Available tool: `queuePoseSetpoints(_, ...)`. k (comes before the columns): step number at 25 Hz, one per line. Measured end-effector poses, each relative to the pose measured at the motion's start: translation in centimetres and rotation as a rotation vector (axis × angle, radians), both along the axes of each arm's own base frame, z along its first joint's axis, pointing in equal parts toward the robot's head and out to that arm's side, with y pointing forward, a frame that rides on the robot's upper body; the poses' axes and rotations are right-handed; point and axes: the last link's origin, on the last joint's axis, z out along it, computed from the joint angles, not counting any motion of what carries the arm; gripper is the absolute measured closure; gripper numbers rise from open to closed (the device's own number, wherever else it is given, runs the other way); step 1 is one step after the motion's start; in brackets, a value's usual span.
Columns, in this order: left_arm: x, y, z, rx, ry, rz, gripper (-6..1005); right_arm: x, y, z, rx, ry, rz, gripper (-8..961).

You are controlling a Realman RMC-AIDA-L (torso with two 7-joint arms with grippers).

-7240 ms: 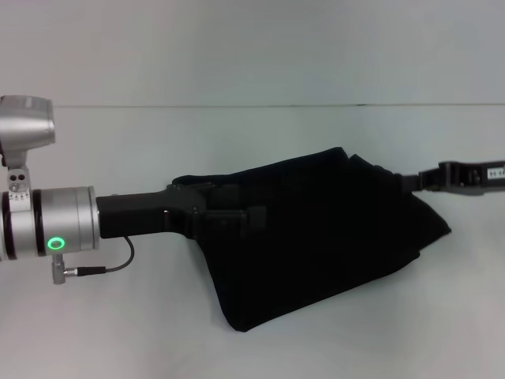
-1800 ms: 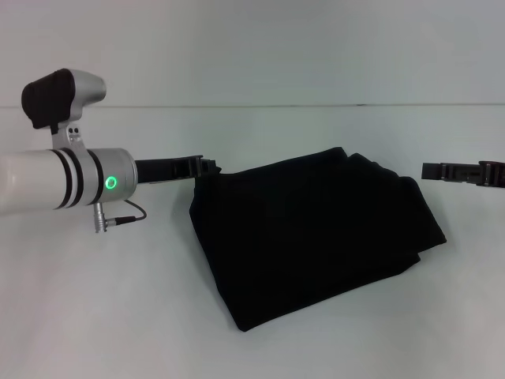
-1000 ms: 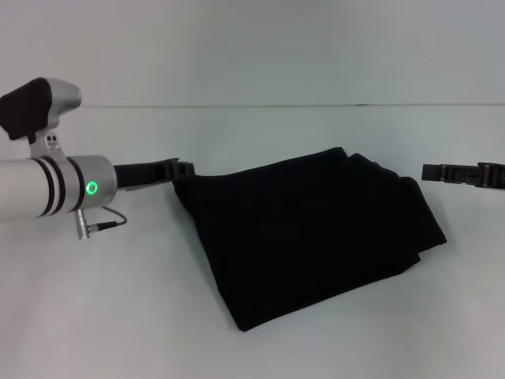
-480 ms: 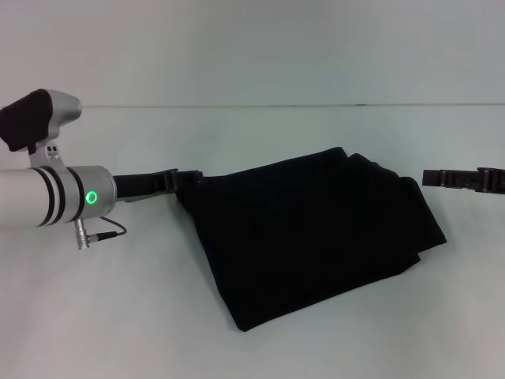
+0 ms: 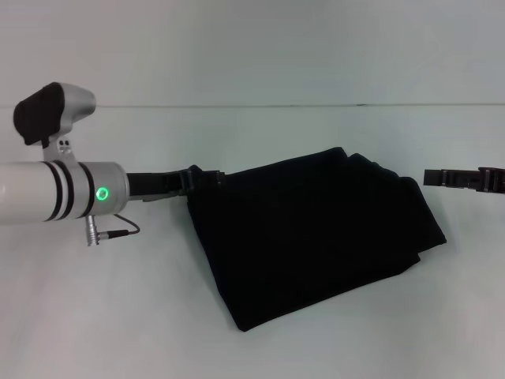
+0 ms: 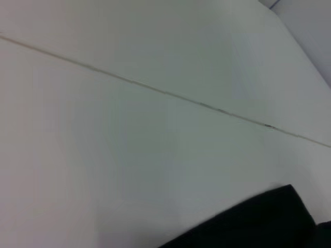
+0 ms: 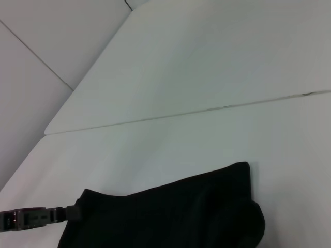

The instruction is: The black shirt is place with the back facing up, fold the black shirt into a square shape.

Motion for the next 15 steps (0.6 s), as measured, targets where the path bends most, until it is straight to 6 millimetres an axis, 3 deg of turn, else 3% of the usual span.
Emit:
queuePoseSetpoints(9, 0.50, 0.03, -0.45, -0.011, 0.036, -0.054, 212, 0.05, -0.07, -0.11, -0.002, 0.002, -0.002, 192)
queuePoseSetpoints(15, 0.35, 0.19, -0.16, -0.003, 0.042, -0.051, 432, 0.04, -0.12, -0.15, -0.004, 0.004, -0.002, 193)
